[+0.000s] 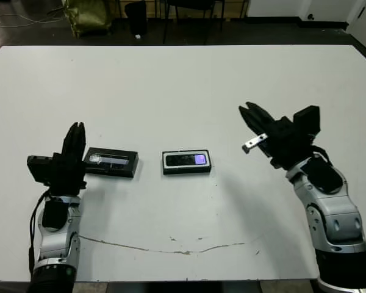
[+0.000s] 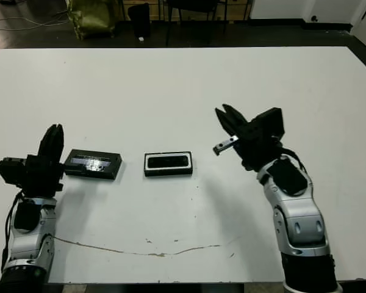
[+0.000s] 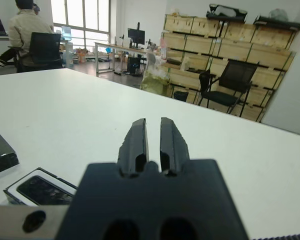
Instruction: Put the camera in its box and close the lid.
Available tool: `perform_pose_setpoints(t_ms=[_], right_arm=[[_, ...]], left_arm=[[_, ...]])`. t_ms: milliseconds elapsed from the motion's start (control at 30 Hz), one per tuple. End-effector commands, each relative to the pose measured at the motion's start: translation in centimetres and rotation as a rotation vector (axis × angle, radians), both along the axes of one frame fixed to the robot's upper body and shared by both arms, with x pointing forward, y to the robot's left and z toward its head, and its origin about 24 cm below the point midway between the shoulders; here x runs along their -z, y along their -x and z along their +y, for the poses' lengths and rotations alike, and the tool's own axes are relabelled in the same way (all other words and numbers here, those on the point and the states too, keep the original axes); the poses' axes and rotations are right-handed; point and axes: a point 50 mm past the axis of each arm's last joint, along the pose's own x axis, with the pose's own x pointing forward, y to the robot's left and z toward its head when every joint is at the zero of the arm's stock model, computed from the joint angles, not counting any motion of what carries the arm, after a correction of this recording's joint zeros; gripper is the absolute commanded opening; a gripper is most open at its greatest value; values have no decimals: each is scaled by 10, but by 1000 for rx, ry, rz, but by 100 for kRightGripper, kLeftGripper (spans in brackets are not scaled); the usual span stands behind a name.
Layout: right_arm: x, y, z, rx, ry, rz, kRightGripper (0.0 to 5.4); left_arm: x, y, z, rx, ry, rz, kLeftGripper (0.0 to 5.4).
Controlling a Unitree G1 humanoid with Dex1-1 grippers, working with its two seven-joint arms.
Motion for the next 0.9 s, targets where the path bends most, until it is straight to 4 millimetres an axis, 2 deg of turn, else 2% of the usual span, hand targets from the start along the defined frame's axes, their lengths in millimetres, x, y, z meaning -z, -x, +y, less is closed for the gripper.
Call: perform_pose_setpoints(t_ms=[33, 200, 267, 400, 600, 900], right_arm=[[12, 4, -10, 9, -34, 56, 1], [19, 12, -8, 15, -253, 167, 1], [18, 15, -7, 37, -287, 163, 1], [18, 21, -5, 116, -247, 84, 1], [22, 22, -10, 136, -227, 48, 1], [24, 21, -16, 139, -216, 33, 1]], left_arm=[[8, 7, 15, -33, -57, 60, 0], [-6, 4, 34, -68, -167, 12, 0], [-10, 2, 40, -71, -203, -4, 0], [-18, -1, 47, -66, -245, -20, 0], [-29, -6, 56, -35, -314, 32, 0], [-55, -23, 73, 47, -395, 220, 0]])
